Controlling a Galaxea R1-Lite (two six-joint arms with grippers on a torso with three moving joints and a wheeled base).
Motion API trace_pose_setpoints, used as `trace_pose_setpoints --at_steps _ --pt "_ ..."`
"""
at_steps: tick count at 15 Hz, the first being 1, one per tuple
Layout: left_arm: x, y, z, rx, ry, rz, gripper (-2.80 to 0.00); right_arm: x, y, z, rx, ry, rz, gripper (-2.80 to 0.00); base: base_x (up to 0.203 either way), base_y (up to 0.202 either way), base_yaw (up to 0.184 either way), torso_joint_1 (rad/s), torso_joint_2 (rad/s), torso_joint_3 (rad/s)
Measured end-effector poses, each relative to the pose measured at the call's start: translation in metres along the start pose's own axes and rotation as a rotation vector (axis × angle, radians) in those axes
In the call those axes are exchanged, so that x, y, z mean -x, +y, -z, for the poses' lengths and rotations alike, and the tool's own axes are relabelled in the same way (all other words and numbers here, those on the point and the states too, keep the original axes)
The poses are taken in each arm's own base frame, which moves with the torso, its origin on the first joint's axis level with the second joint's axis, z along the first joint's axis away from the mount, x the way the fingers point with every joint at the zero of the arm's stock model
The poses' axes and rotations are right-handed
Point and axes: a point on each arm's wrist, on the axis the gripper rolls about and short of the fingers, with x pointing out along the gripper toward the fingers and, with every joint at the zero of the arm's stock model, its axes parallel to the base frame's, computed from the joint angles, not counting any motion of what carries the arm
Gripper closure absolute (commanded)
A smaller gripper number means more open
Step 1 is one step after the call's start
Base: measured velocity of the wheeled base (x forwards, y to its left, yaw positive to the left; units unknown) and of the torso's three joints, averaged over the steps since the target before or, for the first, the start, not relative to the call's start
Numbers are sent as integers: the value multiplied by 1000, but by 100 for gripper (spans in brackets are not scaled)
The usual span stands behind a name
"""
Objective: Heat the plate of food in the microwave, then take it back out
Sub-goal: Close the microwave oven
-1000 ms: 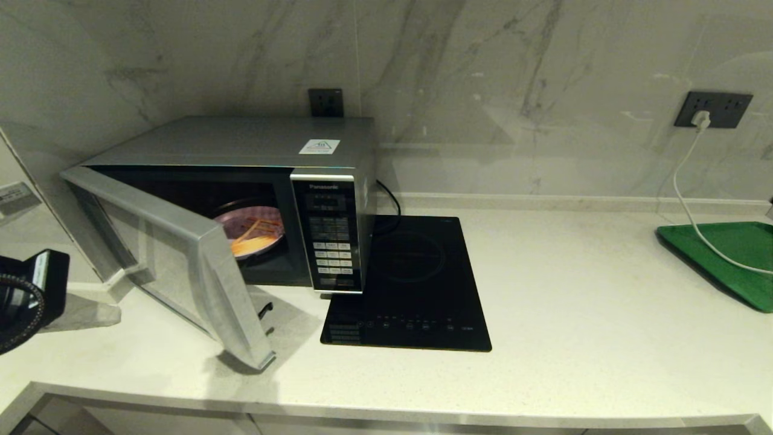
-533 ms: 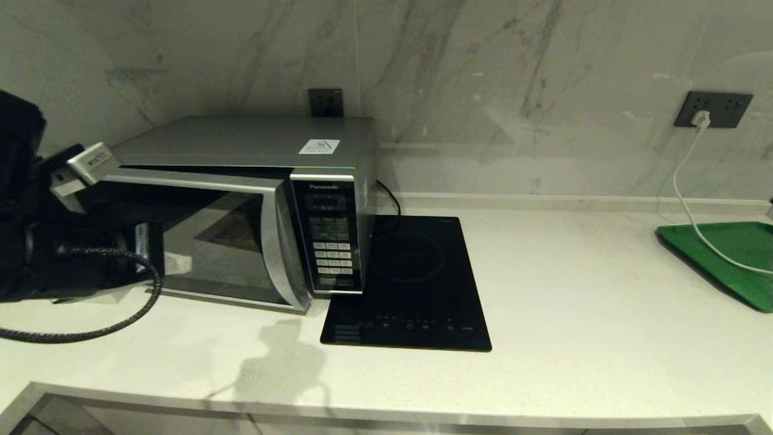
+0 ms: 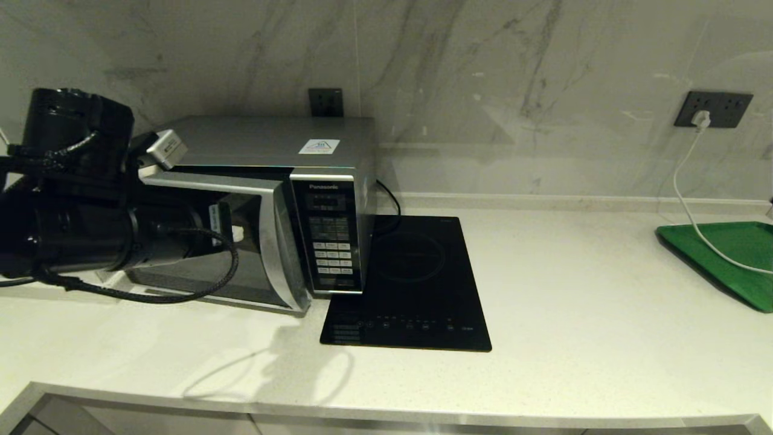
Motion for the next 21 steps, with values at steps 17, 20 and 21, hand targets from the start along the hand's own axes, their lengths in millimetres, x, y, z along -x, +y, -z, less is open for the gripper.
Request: trace_pose_setpoints --at_steps 17,20,21 --pt "-88 -11 -1 -114 -193 57 0 0 0 0 0 1 -1 0 0 0 0 0 0 0" --pt "-95 -10 1 -114 -187 52 0 0 0 0 0 -1 -1 0 0 0 0 0 0 0" --pt "-95 -9 2 -111 -182 52 0 0 0 0 0 0 0 0 0 0 0 0 0 0"
